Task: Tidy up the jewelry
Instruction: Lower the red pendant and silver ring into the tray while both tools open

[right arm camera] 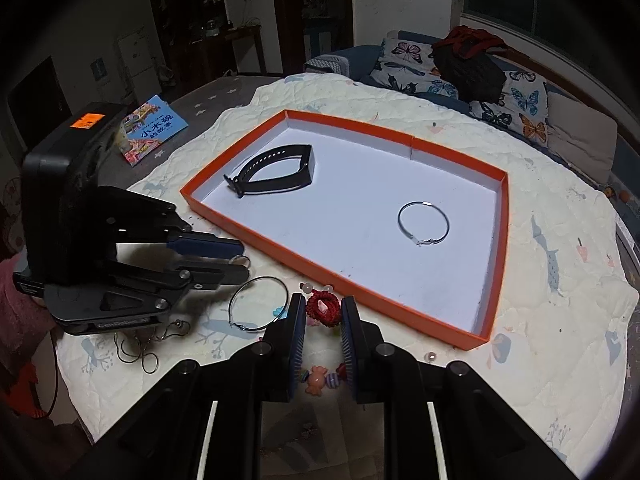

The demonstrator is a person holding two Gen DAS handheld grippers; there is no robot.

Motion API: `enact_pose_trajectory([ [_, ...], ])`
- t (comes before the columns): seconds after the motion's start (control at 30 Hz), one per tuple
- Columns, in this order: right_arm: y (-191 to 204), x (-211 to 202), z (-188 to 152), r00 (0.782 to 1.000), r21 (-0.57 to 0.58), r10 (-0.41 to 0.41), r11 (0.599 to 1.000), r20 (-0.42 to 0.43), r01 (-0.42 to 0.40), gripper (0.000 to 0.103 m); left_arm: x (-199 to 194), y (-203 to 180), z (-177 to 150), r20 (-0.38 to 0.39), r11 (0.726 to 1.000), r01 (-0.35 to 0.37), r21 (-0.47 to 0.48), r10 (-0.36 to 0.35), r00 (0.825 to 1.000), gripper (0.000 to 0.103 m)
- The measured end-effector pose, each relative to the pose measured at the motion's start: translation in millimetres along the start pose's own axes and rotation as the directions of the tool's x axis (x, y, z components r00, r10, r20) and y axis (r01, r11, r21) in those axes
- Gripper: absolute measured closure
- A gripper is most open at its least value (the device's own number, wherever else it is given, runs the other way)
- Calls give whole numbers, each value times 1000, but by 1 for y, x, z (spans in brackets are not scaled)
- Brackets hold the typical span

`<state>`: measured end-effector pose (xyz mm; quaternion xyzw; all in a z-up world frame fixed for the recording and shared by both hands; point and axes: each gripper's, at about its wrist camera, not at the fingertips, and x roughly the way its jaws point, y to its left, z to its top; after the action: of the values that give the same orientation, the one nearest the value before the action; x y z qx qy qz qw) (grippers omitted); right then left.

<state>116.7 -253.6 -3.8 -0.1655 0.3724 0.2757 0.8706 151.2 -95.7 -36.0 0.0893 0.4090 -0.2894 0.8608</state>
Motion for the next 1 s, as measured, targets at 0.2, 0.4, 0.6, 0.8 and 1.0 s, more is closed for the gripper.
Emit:
enact_pose_trajectory([
  [0.2, -14, -5, 14, 999, 20, -32, 999, 42, 31, 83, -23, 15, 26, 74, 999, -37, -24, 39, 997, 84],
  [0.4, -36, 11, 26, 997, 69, -71, 995, 43, 68, 83, -11, 35, 50, 70, 996, -31, -79, 36, 997, 84],
  [0.6, -53, 29, 31, 995, 98, -96, 991, 13, 94, 83, 21, 37, 66, 23, 996, -22, -81, 24, 999, 84],
  [0.8, -66, 43, 35, 994, 125, -110, 986, -12, 111, 83, 50, 40, 75, -14, 996, -18, -87, 17, 1000, 84],
  [1.0, -74, 48, 33, 994, 149, -106, 983, -37, 110, 82, 62, 40, 78, -28, 996, -16, -93, 13, 1000, 83],
])
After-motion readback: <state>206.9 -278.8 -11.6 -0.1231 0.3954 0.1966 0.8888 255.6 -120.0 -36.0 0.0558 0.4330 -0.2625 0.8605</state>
